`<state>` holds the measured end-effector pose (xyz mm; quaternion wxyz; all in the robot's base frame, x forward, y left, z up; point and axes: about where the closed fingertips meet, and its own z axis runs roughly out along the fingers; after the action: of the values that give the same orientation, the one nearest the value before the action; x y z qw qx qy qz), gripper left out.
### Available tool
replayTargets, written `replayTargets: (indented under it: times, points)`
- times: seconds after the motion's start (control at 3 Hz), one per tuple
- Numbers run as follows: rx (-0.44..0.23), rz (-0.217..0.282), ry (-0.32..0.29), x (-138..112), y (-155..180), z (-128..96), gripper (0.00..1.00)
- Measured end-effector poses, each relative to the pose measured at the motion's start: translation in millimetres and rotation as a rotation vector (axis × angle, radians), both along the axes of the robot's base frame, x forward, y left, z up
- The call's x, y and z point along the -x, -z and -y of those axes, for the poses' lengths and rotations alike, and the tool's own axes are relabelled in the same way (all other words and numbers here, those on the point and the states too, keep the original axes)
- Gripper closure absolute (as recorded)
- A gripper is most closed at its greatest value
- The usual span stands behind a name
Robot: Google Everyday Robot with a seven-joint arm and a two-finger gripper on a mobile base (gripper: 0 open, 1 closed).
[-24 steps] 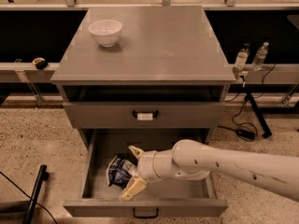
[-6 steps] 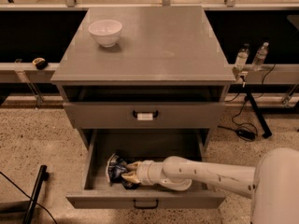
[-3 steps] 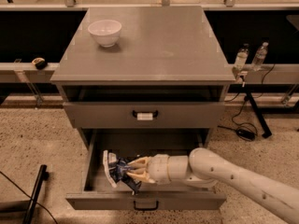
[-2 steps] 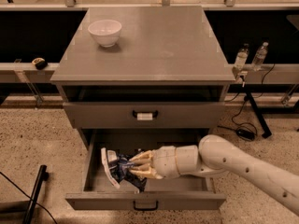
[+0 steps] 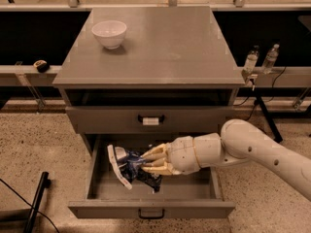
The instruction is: Pick blue chip bag from middle drawer and place on counter
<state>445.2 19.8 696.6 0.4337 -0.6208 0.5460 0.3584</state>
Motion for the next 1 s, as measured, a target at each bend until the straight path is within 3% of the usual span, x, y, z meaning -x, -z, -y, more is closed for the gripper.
replayTargets:
  times: [0.67,1.0]
  points:
    - [0.008,0.023,-0.022,-6.0,-13.9,3.0,1.0]
    - [0.009,0.098,-0.063,-12.2,-55.3,7.3,1.0]
